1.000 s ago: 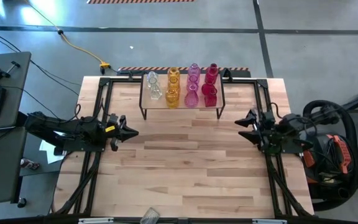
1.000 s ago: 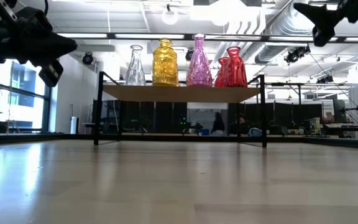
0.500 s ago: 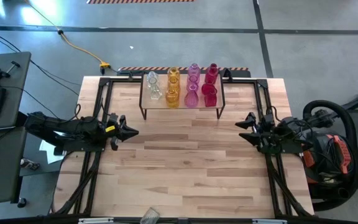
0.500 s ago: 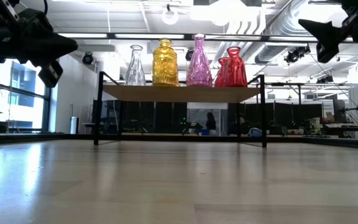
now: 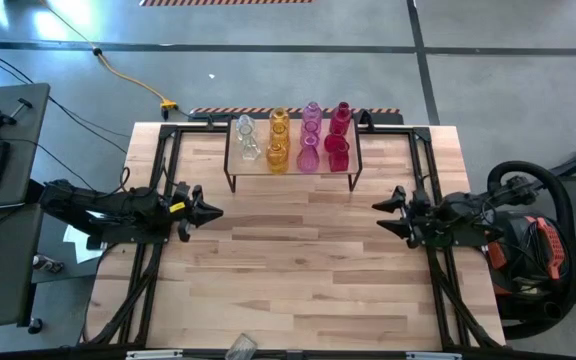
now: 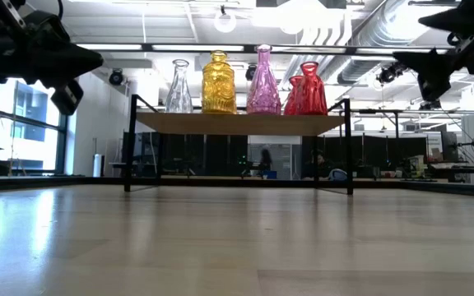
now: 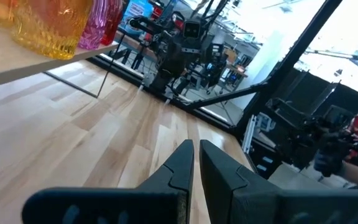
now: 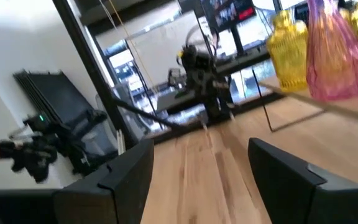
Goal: Sort vases onto shelf
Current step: Put the transparent vase aligned with the other transparent vases on the shelf
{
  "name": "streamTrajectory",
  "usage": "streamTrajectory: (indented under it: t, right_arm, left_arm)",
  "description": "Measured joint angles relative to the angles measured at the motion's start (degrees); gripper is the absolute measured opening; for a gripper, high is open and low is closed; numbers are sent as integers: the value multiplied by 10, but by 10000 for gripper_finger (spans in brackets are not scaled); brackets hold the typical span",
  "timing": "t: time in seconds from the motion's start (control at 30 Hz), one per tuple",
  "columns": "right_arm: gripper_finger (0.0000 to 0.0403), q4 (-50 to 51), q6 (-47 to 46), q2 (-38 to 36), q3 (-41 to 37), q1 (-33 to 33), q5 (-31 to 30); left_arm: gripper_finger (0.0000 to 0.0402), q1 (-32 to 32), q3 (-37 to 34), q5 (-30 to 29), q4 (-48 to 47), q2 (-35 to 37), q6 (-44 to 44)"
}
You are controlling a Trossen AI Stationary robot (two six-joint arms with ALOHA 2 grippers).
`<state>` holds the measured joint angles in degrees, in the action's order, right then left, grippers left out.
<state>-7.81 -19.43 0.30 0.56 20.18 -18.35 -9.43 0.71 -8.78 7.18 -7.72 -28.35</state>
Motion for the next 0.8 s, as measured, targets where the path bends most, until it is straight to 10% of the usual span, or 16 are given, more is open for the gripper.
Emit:
streamTrajectory:
  t: [0.8]
  right_arm:
    - [245,47,-88,3,1,0,1]
  left_arm:
    - [19,0,70,164,-35,-3,-87]
